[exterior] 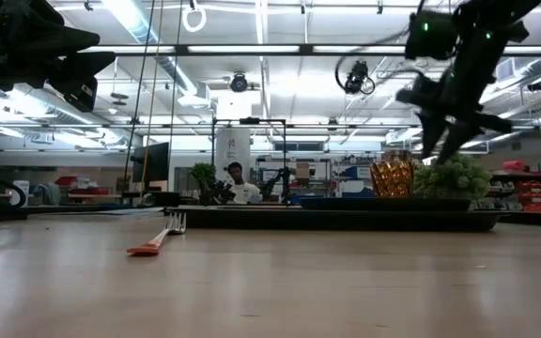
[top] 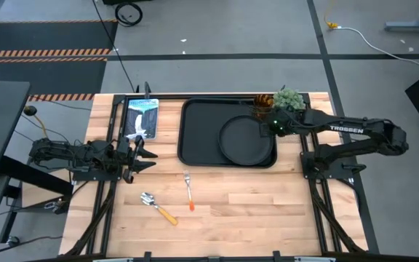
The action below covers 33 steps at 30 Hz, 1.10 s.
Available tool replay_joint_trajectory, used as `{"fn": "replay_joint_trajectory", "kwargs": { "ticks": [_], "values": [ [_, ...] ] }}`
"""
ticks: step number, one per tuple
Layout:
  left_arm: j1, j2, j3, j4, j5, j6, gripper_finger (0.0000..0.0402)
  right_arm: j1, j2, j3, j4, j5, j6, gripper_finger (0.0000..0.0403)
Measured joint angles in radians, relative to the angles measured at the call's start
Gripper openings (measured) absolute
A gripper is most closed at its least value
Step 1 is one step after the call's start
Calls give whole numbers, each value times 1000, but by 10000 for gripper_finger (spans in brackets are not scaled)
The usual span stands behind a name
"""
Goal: Pick and place plate/cup/fork/spoon on tray
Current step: Put the orange fork on the black tray to the left of the black plate
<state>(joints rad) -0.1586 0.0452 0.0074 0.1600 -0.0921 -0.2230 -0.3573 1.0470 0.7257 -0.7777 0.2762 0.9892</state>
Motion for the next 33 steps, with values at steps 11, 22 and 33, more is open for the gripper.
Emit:
{"fn": "replay_joint_trajectory", "kwargs": {
  "ticks": [11,22,33],
  "values": [
    [0,0,0,0,0,0,142,320,198,22,425,107,73,138],
    [-3,0,0,0,0,-60,142,484,560,357,414,178,85,138],
    [-1,0,0,0,0,-96,142,527,907,787,263,176,92,138]
  ]
}}
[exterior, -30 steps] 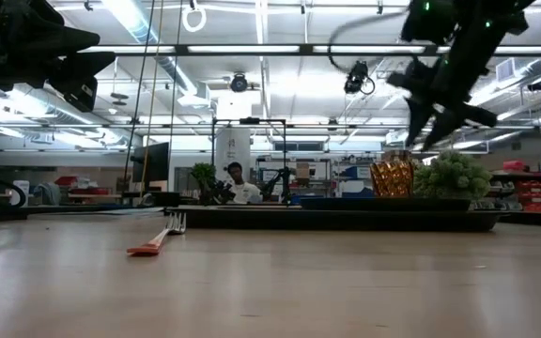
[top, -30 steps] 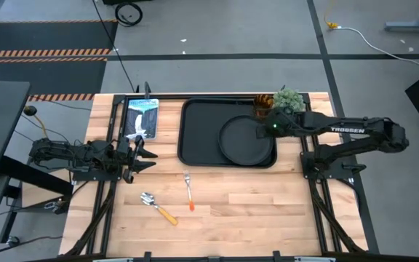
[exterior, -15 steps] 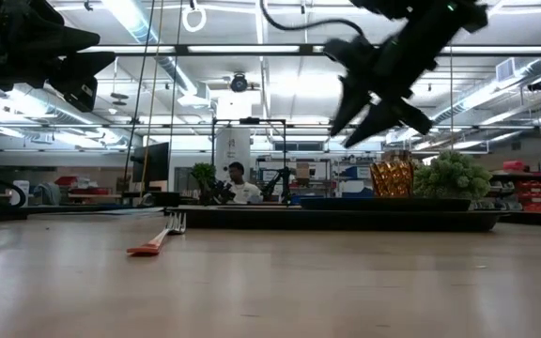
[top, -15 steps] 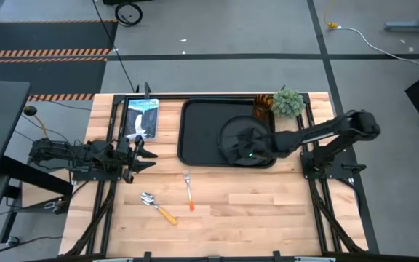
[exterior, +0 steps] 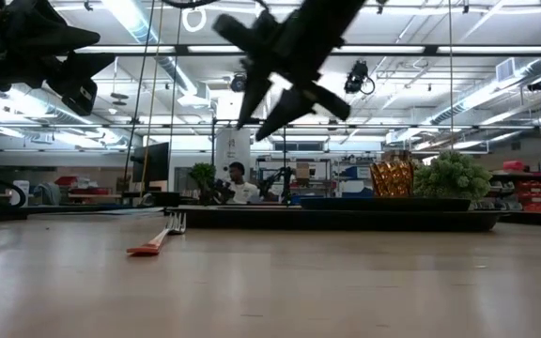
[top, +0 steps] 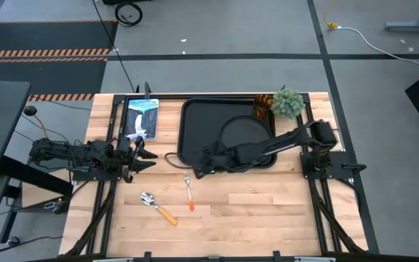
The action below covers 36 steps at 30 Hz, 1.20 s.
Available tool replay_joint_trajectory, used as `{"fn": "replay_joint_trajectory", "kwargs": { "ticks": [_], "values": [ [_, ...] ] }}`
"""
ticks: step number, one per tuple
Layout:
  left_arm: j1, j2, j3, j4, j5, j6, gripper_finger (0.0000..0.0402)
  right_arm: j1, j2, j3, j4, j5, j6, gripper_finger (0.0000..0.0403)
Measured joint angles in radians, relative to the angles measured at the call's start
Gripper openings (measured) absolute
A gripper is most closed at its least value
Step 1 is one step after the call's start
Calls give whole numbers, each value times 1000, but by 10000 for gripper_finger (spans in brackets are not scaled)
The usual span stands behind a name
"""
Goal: Pick and place plate/cup/fork/spoon on tray
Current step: Put the orange fork on the black tray to the left of the black plate
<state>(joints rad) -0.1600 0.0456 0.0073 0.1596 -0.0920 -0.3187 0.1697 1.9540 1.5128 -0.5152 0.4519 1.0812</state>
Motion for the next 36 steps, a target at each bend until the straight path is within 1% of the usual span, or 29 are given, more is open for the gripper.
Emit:
{"fn": "replay_joint_trajectory", "kwargs": {
  "ticks": [9,13,18,21,23,26,30,36],
  "values": [
    [0,0,0,0,0,-3,142,20,228,370,-228,-5,26,138],
    [0,0,0,0,0,-3,142,32,315,510,-287,-7,27,137],
    [0,0,0,1,0,-2,142,46,425,668,-379,-51,72,133],
    [0,0,0,1,0,-2,142,58,484,750,-469,-78,118,133],
    [0,0,0,1,0,-2,142,67,520,791,-515,-93,142,132],
    [0,0,0,1,0,-2,142,83,565,829,-510,-112,147,132],
    [0,0,0,1,0,-2,142,104,614,842,-503,-118,147,132],
    [0,0,0,1,0,-1,142,135,640,841,-487,-30,122,132]
  ]
}}
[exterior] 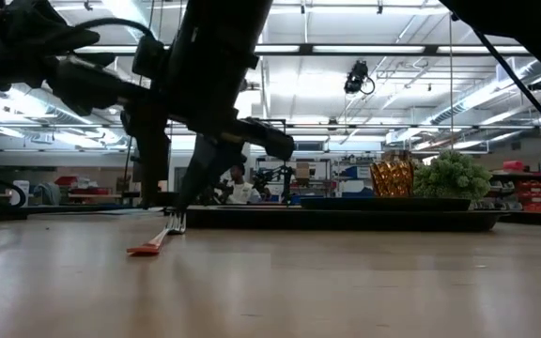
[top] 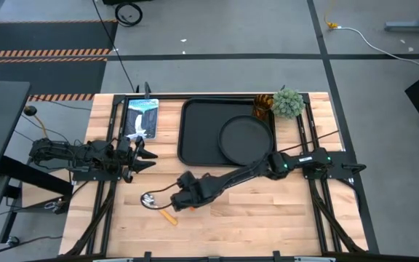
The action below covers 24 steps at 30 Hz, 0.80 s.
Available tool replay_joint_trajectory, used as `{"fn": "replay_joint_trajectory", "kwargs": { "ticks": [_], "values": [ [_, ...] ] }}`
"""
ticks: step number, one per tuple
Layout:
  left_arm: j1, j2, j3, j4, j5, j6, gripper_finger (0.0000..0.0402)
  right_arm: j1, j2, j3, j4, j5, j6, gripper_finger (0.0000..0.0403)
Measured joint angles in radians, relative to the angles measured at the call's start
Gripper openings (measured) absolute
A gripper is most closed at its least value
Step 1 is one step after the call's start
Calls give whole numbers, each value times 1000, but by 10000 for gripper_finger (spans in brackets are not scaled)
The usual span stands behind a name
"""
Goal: Pick and place plate/cup/fork/spoon on tray
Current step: Put the orange fork on the black tray to the left of the black plate
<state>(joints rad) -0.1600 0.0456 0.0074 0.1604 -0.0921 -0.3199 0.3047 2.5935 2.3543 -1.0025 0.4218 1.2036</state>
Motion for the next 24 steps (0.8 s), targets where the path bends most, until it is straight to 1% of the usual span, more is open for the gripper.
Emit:
{"fn": "replay_joint_trajectory", "kwargs": {
  "ticks": [2,11,17,20,24],
  "values": [
    [0,0,0,0,0,0,142,6,6,-1,-2,31,-16,132],
    [0,0,0,0,0,0,142,20,42,-16,35,112,-80,132],
    [0,0,0,0,0,0,142,21,53,-18,26,112,-79,131],
    [0,0,0,0,0,0,142,21,55,-18,19,104,-67,118],
    [0,0,0,0,0,0,142,21,55,-18,-4,105,-55,76]
  ]
}}
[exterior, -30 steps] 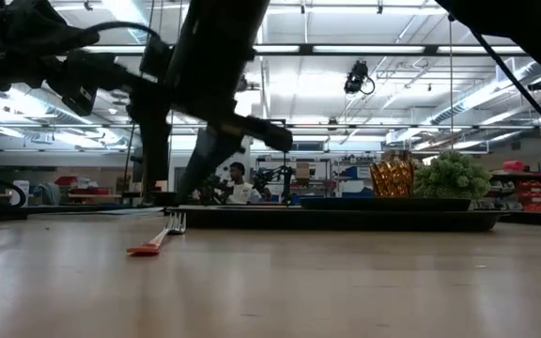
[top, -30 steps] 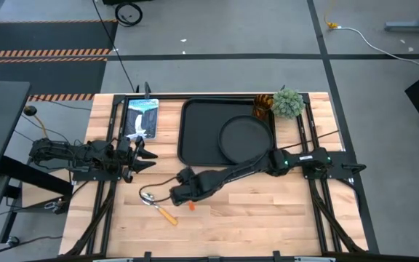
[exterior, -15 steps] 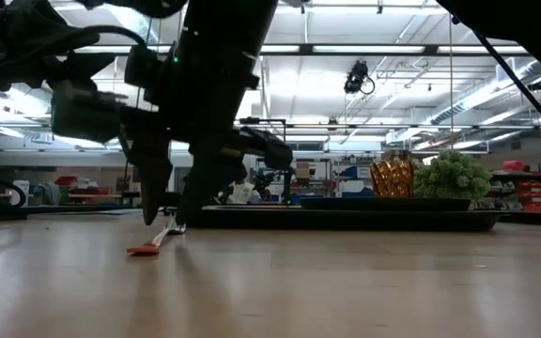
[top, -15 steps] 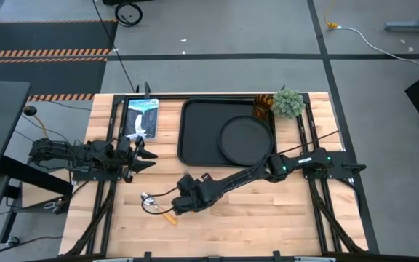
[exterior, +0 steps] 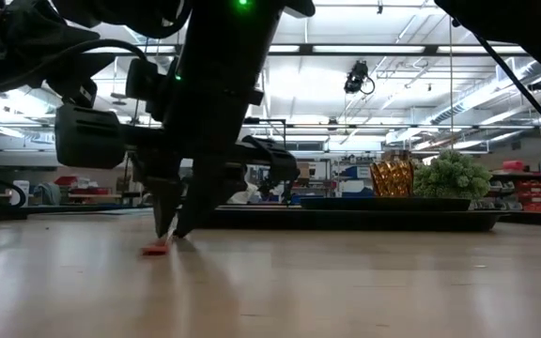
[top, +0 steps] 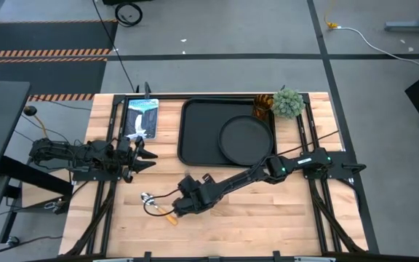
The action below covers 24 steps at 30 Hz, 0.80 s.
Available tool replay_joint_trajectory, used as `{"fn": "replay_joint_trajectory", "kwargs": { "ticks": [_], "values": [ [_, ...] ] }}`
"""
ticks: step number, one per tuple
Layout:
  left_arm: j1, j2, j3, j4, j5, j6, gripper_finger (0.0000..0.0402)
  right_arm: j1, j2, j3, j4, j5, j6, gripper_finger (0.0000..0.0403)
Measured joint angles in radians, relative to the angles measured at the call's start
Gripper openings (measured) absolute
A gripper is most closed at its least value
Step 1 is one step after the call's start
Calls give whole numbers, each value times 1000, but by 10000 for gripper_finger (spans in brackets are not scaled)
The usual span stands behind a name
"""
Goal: Pick and place plate/cup/fork/spoon on tray
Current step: Put the orange fork on the black tray to the left of the black plate
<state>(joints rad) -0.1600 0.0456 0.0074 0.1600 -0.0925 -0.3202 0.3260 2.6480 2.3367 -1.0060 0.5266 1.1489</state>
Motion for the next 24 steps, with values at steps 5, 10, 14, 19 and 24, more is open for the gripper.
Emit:
{"fn": "replay_joint_trajectory", "kwargs": {
  "ticks": [5,10,14,19,24],
  "values": [
    [0,0,0,0,0,0,142,0,-1,0,-10,-5,23,13],
    [0,0,0,0,0,0,142,-9,-14,3,-28,-29,105,20],
    [0,0,0,1,0,0,142,-11,-36,5,-65,-44,105,8],
    [0,0,0,0,0,0,142,-19,-82,14,-64,-40,58,11],
    [0,0,0,1,0,0,142,-41,-129,14,-117,28,84,10]
  ]
}}
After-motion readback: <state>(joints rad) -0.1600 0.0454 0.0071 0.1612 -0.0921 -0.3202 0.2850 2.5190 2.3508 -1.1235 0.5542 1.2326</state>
